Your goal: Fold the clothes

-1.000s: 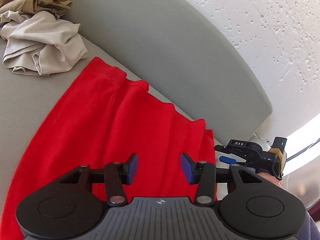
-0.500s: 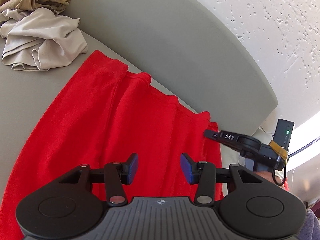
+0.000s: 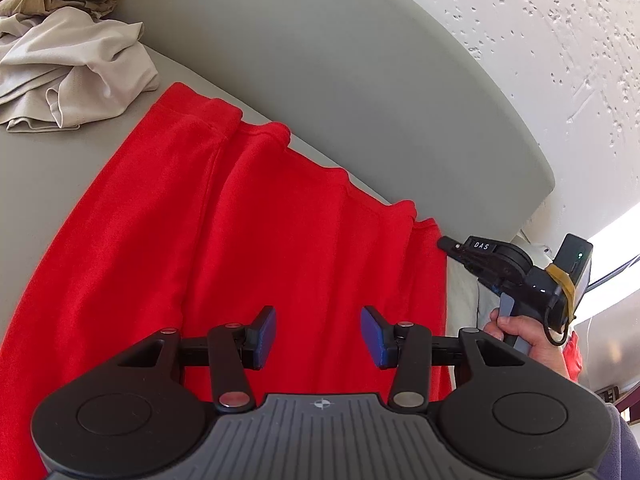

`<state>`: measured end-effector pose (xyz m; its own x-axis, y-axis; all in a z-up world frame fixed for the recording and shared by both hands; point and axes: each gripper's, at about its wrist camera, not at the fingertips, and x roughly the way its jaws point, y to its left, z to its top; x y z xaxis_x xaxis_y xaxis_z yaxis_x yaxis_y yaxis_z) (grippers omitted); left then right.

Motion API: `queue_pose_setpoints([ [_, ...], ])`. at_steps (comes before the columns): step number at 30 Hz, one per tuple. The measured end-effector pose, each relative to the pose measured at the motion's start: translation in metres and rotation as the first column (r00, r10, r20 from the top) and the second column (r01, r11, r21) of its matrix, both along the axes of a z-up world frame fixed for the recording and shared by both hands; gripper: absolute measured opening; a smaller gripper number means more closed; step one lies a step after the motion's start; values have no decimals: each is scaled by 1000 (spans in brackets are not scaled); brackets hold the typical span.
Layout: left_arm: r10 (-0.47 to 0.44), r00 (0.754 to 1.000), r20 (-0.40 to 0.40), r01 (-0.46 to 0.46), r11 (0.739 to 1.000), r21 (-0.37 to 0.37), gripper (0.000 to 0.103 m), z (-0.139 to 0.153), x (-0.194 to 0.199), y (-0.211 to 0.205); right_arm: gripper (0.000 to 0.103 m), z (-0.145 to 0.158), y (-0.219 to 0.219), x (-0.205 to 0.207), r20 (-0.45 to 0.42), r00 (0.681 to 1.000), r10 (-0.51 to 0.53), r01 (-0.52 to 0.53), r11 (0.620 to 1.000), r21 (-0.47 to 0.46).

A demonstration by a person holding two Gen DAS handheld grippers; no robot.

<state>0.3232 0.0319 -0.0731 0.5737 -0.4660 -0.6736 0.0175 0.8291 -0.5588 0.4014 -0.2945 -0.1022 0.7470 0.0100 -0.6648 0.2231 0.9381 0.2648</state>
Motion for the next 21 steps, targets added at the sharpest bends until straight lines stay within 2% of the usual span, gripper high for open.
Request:
queue_pose_setpoints([
  [1,-1,1000,1,1,1000,2,44,0,-1,0,1,4,7,0,6,999,40,-40,999,-24],
  [3,-4,1000,4,4,1000,4,44,0,-2,-1,1,5,23,1,-40,986,159,-162,985,-58],
  [6,-6,1000,2,6,1000,11,44,0,-4,-2,4,8,48,3,-116,937,329,-341,935,-98],
  [7,-6,1000,0,6,1000,12,44,-1,-5,-2,14,8,55,4,-146,918,370,-387,916,-111],
  [8,-7,1000,-2,7,1000,11,44,-2,-5,-3,32,8,57,4,-183,911,370,-396,909,-131],
  [9,-9,1000,-4,9,1000,11,44,-2,-5,-3,39,8,58,3,-204,907,368,-400,905,-147],
  [12,-12,1000,-4,12,1000,8,44,-3,-6,-3,35,22,31,-6,-83,950,302,-309,948,-82],
  [14,-12,1000,-4,12,1000,6,44,-3,-7,-3,30,30,9,-10,-3,989,151,-151,987,-48],
  [16,-11,1000,-8,11,1000,5,44,-5,-7,-2,23,37,-12,-12,60,998,-1,1,1000,-8],
  [18,-14,1000,-12,14,1000,5,44,-8,-8,-3,23,29,-30,-6,17,998,-60,59,998,13],
  [21,-22,1000,-17,22,1000,11,44,-10,-7,-5,23,9,-42,3,-59,995,-77,80,996,41],
])
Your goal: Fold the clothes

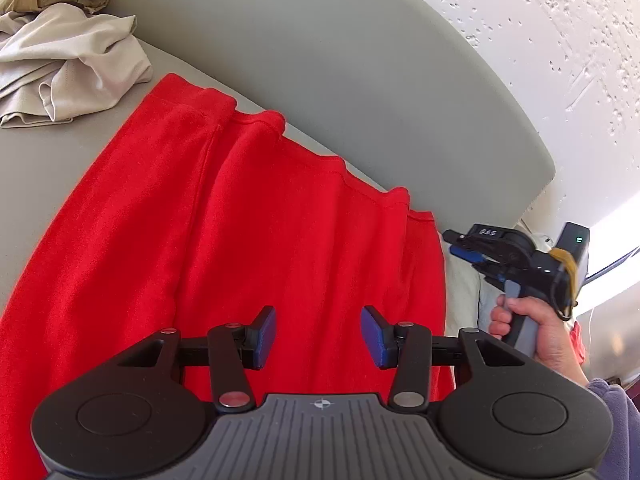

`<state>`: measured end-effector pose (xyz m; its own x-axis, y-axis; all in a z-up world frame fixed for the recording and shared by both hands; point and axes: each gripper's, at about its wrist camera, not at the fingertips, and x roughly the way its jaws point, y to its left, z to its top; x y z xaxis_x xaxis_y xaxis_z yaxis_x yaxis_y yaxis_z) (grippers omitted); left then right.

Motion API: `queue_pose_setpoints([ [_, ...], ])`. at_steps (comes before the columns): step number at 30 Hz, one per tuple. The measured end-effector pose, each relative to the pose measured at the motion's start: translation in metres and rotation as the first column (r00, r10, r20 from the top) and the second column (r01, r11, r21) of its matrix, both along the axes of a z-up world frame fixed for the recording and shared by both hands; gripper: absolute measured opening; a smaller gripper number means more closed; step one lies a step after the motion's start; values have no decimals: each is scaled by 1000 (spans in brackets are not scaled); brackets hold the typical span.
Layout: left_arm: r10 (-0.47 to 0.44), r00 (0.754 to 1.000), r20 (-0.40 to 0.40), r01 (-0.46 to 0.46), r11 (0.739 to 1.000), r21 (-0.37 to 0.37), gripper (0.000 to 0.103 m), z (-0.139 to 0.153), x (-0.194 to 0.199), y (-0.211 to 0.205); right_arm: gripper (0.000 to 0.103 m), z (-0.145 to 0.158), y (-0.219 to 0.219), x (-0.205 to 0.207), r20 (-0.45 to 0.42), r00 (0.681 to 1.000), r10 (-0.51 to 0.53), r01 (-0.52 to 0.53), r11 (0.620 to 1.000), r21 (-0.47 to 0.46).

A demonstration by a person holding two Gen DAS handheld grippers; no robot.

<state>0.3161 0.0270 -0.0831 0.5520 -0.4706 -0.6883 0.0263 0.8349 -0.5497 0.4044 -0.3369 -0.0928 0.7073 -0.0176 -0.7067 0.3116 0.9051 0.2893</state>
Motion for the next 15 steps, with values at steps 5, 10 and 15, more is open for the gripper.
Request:
queue_pose_setpoints([
  [5,-11,1000,-4,12,1000,8,44,-2,1,-3,23,-13,1,3,13,996,90,-90,995,38],
  [10,-12,1000,-9,13,1000,12,44,-3,1,-4,27,-11,1,0,36,990,139,-141,989,50],
  [15,-19,1000,-8,19,1000,12,44,-3,0,-7,6,-12,-5,6,2,994,113,-113,993,43],
])
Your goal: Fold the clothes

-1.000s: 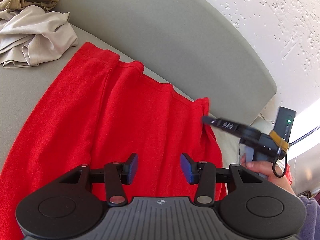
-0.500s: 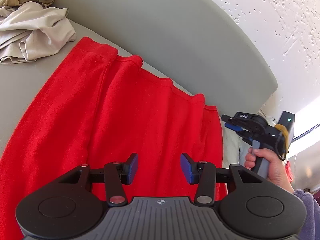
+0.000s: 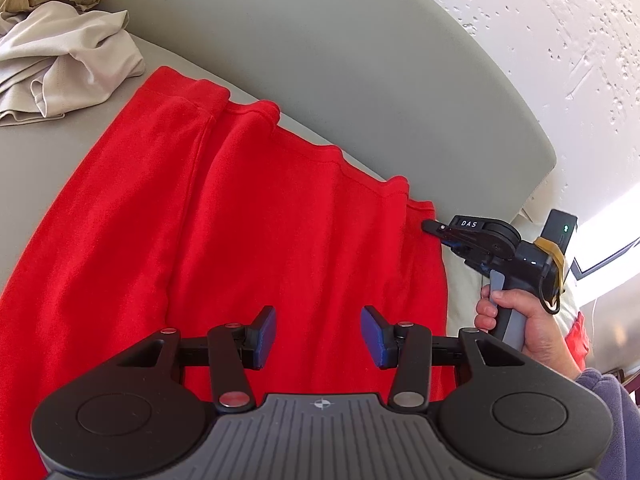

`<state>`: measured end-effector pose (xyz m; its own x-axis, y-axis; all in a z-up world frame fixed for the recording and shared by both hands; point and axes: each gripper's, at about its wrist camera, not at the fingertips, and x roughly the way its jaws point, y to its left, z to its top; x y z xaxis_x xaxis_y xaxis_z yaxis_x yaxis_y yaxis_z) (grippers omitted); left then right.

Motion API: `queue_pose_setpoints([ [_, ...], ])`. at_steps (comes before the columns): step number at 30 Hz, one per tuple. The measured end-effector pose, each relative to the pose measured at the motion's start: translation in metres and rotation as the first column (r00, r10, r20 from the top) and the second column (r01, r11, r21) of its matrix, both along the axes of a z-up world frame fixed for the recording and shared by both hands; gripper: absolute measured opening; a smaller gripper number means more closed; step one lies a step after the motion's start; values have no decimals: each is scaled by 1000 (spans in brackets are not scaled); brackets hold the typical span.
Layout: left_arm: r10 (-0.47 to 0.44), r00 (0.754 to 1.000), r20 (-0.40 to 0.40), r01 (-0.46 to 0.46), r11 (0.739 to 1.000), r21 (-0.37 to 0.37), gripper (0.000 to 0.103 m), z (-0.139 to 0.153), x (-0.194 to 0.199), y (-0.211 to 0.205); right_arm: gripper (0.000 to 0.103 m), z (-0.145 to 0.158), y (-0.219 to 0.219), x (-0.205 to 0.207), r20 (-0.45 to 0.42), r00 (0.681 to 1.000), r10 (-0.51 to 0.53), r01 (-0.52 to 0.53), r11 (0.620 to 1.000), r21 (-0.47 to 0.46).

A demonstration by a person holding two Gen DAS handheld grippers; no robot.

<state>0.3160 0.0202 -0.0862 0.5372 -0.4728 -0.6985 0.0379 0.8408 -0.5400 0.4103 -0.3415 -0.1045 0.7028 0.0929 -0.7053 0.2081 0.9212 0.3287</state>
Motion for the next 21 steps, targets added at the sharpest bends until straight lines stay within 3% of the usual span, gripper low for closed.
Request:
queue_pose_setpoints([
  [2,-4,1000,0,4,1000,2,44,0,-1,-2,3,10,8,-3,8,1000,29,-28,992,-120],
  [4,-10,1000,4,10,1000,2,44,1,-1,-3,3,23,30,-12,81,997,18,8,952,-305],
  [7,-19,1000,9,19,1000,8,44,1,-1,-6,2,32,60,-20,122,992,31,49,798,-601],
  [9,-27,1000,5,27,999,19,44,-1,-1,-8,4,23,75,-12,32,997,68,-27,719,-695],
  [11,-34,999,1,34,999,26,44,-2,0,-10,12,19,71,-4,-55,997,51,-74,764,-640],
  [13,-42,999,-1,42,999,28,44,-2,-1,-12,14,30,57,-9,-47,999,-16,-11,849,-529],
  [16,-63,998,0,63,997,34,44,-2,-4,-14,21,66,42,-31,18,997,-73,74,917,-391],
  [18,-66,998,4,66,997,36,44,1,-10,-9,27,93,47,-49,53,997,-55,70,935,-346],
  [20,-70,998,8,69,997,38,44,4,-16,-3,45,121,61,-67,85,996,-1,30,942,-335],
  [21,-63,998,26,62,998,21,44,11,-21,7,48,135,70,-75,99,995,28,6,943,-331],
])
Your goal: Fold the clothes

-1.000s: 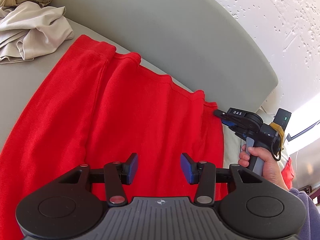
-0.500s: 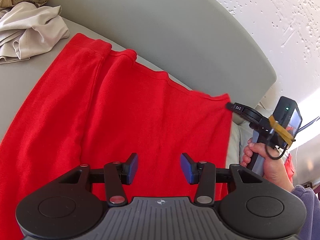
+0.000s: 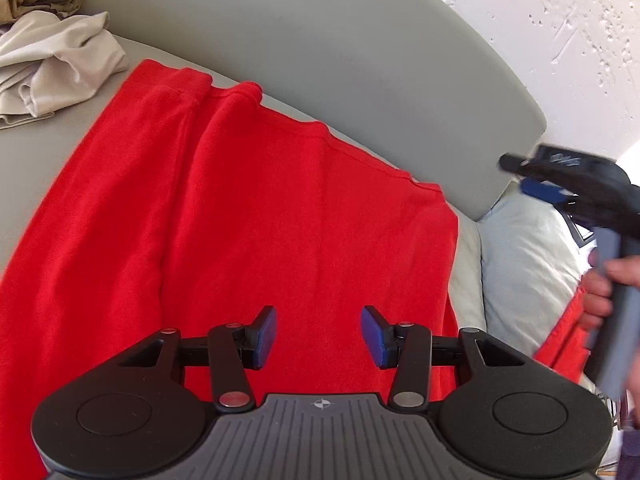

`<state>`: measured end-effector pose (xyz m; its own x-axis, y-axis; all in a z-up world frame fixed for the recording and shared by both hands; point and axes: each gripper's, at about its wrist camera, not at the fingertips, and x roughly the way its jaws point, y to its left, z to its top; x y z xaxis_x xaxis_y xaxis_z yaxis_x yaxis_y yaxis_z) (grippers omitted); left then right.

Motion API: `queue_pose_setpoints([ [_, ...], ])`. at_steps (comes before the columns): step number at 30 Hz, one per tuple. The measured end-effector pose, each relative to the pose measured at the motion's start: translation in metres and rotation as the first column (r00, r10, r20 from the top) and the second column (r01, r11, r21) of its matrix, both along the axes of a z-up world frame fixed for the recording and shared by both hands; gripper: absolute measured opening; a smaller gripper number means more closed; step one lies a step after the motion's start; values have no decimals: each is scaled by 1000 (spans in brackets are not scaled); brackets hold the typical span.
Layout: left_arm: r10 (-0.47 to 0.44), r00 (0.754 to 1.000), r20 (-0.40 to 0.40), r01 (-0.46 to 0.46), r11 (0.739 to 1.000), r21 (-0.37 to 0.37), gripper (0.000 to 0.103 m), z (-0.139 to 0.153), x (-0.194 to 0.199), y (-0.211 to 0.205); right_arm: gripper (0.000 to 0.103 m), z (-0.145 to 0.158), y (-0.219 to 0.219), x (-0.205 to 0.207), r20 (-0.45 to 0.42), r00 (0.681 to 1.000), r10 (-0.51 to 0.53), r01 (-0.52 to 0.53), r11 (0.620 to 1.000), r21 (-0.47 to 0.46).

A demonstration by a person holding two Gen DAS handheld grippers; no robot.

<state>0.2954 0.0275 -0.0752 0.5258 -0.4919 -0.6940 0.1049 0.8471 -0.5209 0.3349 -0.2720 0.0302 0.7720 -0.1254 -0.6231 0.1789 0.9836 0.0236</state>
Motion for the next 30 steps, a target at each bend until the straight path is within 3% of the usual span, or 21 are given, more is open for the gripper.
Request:
queue_pose_setpoints([
  [4,81,992,93,-73,993,-89,46,31,-21,59,55,44,49,-13,15,989,147,-147,989,5],
  [7,225,961,159,-202,968,-149,49,50,-38,117,62,58,96,-15,-42,966,255,-252,965,68],
  [8,285,943,172,-265,955,-130,49,51,-43,134,64,59,111,-10,-69,955,287,-280,955,93],
  [9,345,920,185,-330,938,-108,49,52,-47,150,64,58,127,-5,-96,943,319,-308,944,117],
  [12,452,869,201,-474,878,72,48,44,-47,174,64,24,199,18,-199,898,392,-368,918,144],
  [15,495,848,188,-530,793,299,47,32,-25,175,57,-29,262,39,-291,860,420,-389,907,159],
  [17,527,839,138,-538,765,354,44,22,-13,182,53,-65,302,60,-328,849,415,-383,910,160],
  [20,546,835,73,-538,781,317,40,22,-17,200,48,-102,338,88,-334,855,396,-355,917,179],
  [25,488,859,156,-510,786,348,44,33,-27,197,48,-130,359,117,-326,890,319,-320,946,53],
  [27,478,869,130,-491,794,359,44,27,-21,198,45,-141,359,122,-339,891,303,-311,950,34],
  [28,482,869,112,-489,800,348,44,24,-20,201,38,-142,360,120,-322,897,301,-314,949,14],
  [29,487,869,94,-488,806,336,44,21,-18,205,17,-142,360,118,-310,903,299,-319,948,-16],
  [30,494,865,86,-494,810,316,44,20,-19,208,6,-138,359,114,-295,907,300,-324,945,-34],
])
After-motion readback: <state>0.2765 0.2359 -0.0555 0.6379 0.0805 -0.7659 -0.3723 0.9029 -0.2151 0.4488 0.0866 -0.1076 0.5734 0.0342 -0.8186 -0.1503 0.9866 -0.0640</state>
